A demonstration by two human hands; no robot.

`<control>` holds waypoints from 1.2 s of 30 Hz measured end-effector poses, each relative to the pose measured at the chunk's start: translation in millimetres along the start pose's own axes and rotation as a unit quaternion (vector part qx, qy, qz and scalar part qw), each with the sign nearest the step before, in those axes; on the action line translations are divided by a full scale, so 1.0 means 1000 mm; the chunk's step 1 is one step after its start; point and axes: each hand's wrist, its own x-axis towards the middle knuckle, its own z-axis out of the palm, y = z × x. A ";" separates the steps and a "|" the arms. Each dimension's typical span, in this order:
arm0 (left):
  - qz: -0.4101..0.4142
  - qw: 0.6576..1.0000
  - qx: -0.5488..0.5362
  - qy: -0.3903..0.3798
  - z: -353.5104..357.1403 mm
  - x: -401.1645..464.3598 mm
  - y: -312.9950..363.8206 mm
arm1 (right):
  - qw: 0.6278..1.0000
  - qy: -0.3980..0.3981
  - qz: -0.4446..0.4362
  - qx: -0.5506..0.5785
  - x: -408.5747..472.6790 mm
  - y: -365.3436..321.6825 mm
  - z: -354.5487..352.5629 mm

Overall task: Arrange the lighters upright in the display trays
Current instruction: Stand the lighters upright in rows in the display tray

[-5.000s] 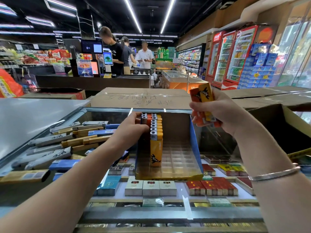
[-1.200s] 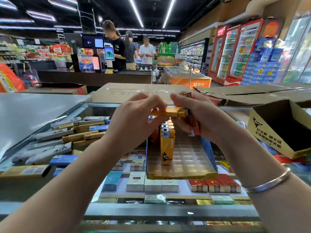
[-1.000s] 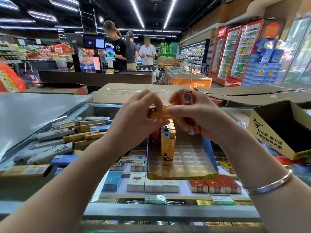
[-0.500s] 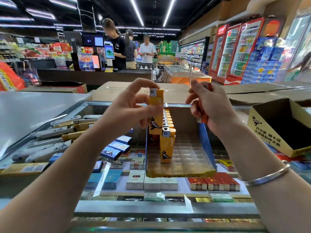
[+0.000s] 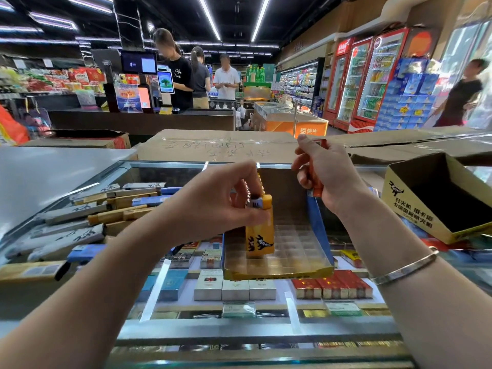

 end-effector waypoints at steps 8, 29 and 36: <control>0.033 0.995 0.098 -0.006 -0.006 0.000 0.006 | 1.000 0.000 0.000 -0.016 -0.001 0.000 0.001; 0.053 0.986 0.067 0.144 -0.003 0.006 -0.006 | 0.960 -0.265 -0.072 0.056 -0.006 -0.008 0.007; 0.031 0.982 0.019 0.188 -0.006 0.007 -0.007 | 0.937 -0.315 -0.124 -0.092 -0.018 -0.015 0.012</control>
